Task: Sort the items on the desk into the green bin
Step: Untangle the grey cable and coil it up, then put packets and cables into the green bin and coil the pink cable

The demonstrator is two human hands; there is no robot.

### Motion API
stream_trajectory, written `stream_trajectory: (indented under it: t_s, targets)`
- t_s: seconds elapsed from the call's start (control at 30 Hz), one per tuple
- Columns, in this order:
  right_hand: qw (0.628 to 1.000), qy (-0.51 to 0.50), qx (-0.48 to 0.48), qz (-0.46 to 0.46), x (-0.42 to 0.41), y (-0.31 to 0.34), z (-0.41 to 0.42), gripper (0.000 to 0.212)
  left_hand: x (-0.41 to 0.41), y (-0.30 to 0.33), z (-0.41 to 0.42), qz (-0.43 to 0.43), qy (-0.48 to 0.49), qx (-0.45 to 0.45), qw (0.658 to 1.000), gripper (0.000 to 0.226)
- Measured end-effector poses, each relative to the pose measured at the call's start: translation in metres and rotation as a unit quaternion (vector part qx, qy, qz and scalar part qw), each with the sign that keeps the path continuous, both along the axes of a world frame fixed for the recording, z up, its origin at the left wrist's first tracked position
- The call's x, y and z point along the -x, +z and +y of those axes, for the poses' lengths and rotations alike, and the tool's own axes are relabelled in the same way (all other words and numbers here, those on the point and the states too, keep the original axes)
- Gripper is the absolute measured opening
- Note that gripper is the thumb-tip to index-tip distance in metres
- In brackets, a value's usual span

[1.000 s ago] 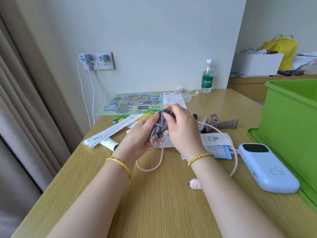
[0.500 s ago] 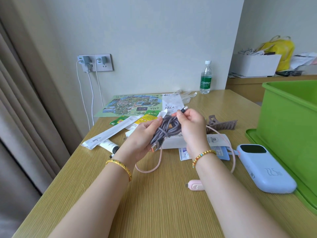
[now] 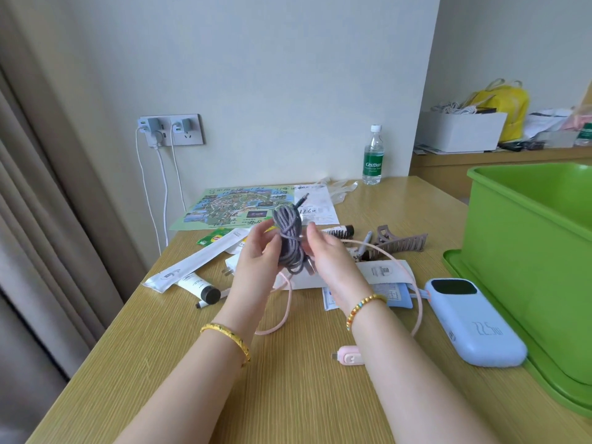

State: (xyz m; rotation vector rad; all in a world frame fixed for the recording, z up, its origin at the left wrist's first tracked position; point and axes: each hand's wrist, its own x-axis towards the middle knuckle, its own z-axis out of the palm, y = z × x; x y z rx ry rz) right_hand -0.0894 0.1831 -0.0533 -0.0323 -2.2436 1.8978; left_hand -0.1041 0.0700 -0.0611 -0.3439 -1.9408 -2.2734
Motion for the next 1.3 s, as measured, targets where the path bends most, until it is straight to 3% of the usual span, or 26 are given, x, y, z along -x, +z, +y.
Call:
stream_trajectory:
  t_s: [0.13,0.37,0.53,0.67,0.77,0.83,0.97,1.17,1.3]
  targets:
    - [0.995,0.055,-0.071,0.044,-0.008,-0.002,-0.012,0.032,-0.016,0.001,0.001,0.021,-0.047,0.046,0.998,0.041]
    - [0.996,0.031,-0.018,0.086,-0.033,0.020,0.007,0.025,-0.042,0.034,0.002,0.069,-0.050,0.068,0.994,0.048]
    - [0.989,-0.062,-0.048,0.127,-0.059,0.074,0.039,0.010,-0.063,0.076,0.037,0.099,-0.070,0.031,0.992,0.047]
    - [0.961,-0.148,-0.177,0.150,-0.085,0.129,0.089,0.012,-0.074,0.093,0.073,0.091,-0.083,0.058,0.991,0.041]
    - [0.900,-0.241,-0.351,0.094,-0.106,0.156,0.139,0.009,-0.078,0.087,0.100,0.057,-0.091,0.150,0.983,0.033]
    - [0.845,-0.273,-0.459,-0.005,-0.119,0.163,0.171,0.002,-0.081,0.078,0.114,0.035,-0.110,0.206,0.972,0.029]
    - [0.772,-0.263,-0.546,-0.193,-0.141,0.155,0.207,0.027,-0.082,0.058,0.127,0.045,-0.109,0.298,0.947,0.031]
    - [0.770,-0.277,-0.533,-0.214,-0.143,0.146,0.212,0.016,-0.068,0.047,0.106,0.028,-0.073,0.331,0.941,0.030]
    - [0.767,-0.293,-0.550,-0.150,-0.135,0.150,0.192,0.018,-0.056,0.036,0.077,0.023,-0.049,0.371,0.927,0.032]
